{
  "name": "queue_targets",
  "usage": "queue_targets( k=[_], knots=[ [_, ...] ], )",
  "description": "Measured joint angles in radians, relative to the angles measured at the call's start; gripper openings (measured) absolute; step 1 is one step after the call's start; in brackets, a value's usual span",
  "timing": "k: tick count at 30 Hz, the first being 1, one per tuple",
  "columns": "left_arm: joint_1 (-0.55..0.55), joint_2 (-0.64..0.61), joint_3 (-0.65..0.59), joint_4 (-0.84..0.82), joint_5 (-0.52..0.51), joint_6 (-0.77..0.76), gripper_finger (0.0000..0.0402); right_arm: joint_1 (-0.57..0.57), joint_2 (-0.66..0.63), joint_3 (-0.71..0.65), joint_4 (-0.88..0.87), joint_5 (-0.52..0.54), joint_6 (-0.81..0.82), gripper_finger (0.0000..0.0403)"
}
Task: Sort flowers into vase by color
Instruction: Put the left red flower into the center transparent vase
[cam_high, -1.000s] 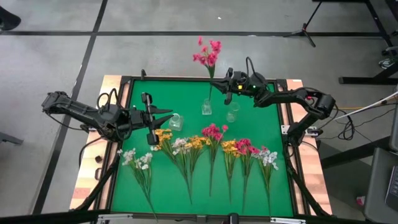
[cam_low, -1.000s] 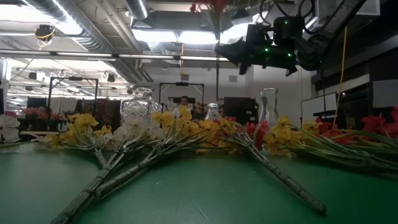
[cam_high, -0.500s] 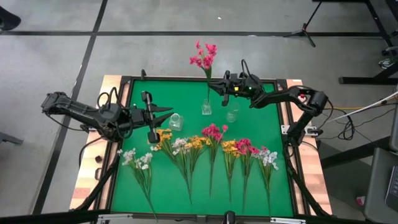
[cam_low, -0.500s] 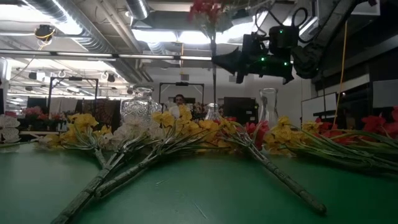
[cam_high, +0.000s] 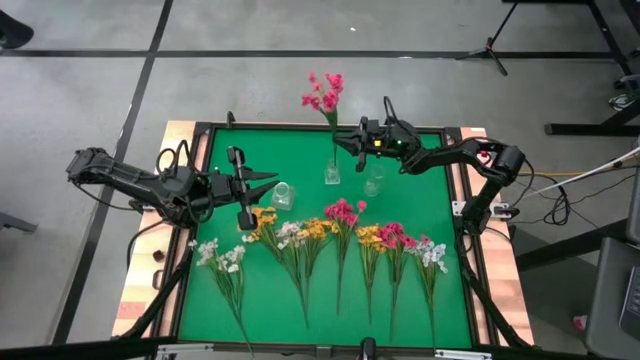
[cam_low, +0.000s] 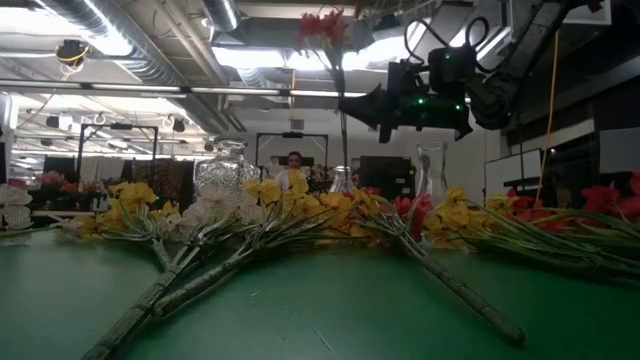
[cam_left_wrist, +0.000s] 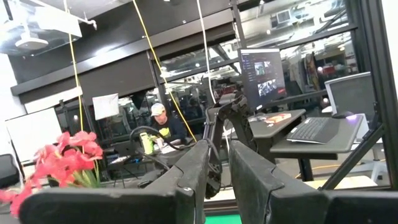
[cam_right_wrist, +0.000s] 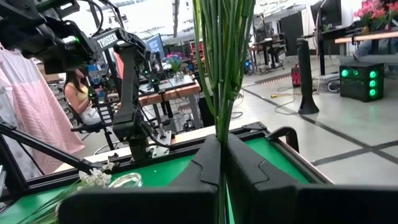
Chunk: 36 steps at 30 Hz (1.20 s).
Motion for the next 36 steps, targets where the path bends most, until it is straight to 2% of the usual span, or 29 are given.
queue_targets(
  k=[8,16,21,31,36],
  knots=[
    [0.0,0.0,0.0,0.0,0.0,0.0,0.0064,0.0,0.0,0.0,-0.015,0.0,0.0,0.0016],
    [0.0,0.0,0.0,0.0,0.0,-0.003,0.0064,0.0,0.0,-0.001,-0.041,0.019,0.002,0.0091],
    [0.0,0.0,0.0,0.0,0.0,-0.004,0.0064,0.0,0.0,-0.001,-0.041,0.019,0.003,0.0121],
    [0.0,0.0,0.0,0.0,0.0,-0.004,0.0064,0.0,-0.003,-0.001,-0.063,0.019,-0.001,0.0131],
    [0.0,0.0,0.0,0.0,0.0,-0.004,0.0064,-0.008,-0.046,-0.001,-0.083,0.019,-0.024,0.0131]
  ],
)
